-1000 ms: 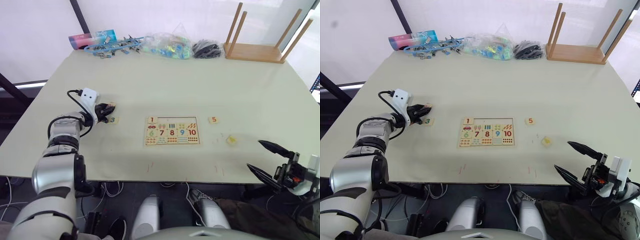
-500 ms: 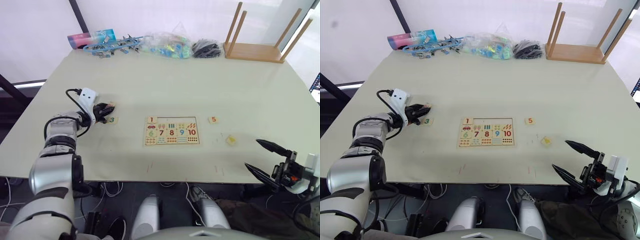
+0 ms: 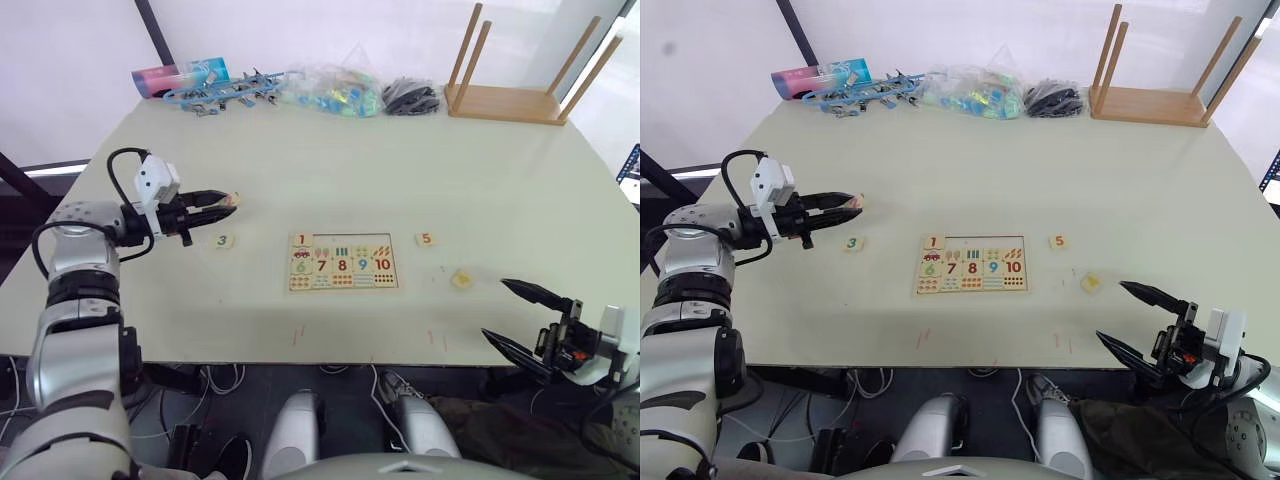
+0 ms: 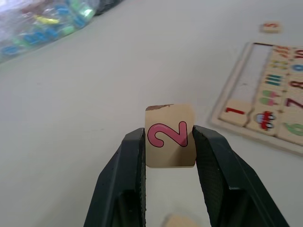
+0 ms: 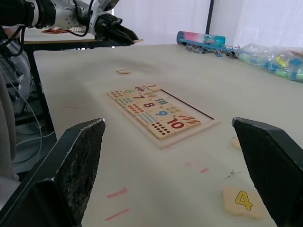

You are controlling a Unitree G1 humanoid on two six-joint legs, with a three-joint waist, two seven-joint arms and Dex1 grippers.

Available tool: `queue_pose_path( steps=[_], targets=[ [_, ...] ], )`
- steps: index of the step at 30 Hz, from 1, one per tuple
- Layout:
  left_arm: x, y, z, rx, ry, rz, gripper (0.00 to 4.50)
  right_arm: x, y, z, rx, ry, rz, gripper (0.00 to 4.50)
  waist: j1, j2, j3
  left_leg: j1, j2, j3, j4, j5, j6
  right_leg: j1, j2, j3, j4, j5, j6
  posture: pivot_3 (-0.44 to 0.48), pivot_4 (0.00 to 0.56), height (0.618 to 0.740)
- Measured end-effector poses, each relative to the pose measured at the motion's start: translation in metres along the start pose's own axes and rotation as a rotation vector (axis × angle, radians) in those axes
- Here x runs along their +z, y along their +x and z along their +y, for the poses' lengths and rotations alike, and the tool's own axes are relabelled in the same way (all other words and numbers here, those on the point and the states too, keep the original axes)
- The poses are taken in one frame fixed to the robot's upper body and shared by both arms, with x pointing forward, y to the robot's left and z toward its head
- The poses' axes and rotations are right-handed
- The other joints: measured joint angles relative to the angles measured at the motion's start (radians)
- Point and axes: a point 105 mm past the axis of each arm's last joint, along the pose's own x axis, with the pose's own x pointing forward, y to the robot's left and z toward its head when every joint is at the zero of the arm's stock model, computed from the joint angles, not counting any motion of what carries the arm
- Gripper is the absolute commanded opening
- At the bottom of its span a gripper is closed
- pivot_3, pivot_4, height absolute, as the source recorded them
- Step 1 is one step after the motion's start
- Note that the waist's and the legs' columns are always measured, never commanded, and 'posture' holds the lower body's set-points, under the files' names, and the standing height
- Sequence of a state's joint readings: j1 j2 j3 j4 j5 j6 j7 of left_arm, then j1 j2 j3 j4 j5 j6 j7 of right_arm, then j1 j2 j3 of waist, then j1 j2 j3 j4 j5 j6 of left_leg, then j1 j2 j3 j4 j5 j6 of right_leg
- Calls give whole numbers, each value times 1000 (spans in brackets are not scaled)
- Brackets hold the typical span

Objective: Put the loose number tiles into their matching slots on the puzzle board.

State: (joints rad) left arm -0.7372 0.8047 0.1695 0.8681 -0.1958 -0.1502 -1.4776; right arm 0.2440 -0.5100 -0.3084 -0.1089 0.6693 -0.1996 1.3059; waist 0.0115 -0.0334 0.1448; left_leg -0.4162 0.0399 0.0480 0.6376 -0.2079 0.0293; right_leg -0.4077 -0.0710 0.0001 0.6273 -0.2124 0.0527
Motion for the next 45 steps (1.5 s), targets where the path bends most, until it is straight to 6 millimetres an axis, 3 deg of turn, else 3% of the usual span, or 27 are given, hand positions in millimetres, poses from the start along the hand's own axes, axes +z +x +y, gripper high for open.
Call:
queue_pose_path(
  steps=[4, 14, 22, 35, 37, 43, 45],
  targets=[
    [-9, -6, -29, -118, -26, 11, 990, 0, 4, -2, 9, -3, -7, 4500, 0, 0, 0, 0, 1, 0, 0, 0, 0, 0, 0, 0, 0, 0, 0, 0, 150, 740],
    [-20, -5, -74, -267, -38, 48, 990, -4, 15, 2, 29, 11, -10, 4500, 3, 1, 0, 0, 2, -1, 0, 0, 0, 0, -1, 0, 0, 0, 0, 0, 150, 740],
    [-26, -3, -80, -321, 8, 112, 990, -4, 16, 1, 20, 7, -8, 4500, 3, 1, 0, 0, 1, -1, 0, 0, 0, 0, 0, 0, 0, 0, 0, 0, 150, 740],
    [-56, 5, -82, -419, 90, 262, 990, -1, 16, 4, 28, -3, -5, 4500, 3, 1, 1, 0, 1, 0, 0, 0, 0, 0, 0, 0, 0, 0, 0, 0, 150, 740],
    [-56, 7, -80, -423, 110, 265, 2014, -1, 16, 4, 29, -3, -4, 4500, 5, 1, 0, 0, 1, 0, 0, 0, 0, 0, 0, 0, 0, 0, 0, 0, 150, 740],
    [-55, 10, -75, -439, 155, 274, 4340, -1, 15, 4, 33, -1, 1, 4500, 3, 1, 0, 0, 1, 0, 0, 0, 0, 0, 0, 0, 0, 0, 0, 0, 150, 740],
    [-53, 11, -73, -451, 178, 287, 4471, -1, 15, 5, 39, -1, 4, 4500, 3, 1, 0, 0, 0, 0, 0, 0, 0, 0, 0, 0, 0, 0, 0, 0, 150, 740]
  ],
)
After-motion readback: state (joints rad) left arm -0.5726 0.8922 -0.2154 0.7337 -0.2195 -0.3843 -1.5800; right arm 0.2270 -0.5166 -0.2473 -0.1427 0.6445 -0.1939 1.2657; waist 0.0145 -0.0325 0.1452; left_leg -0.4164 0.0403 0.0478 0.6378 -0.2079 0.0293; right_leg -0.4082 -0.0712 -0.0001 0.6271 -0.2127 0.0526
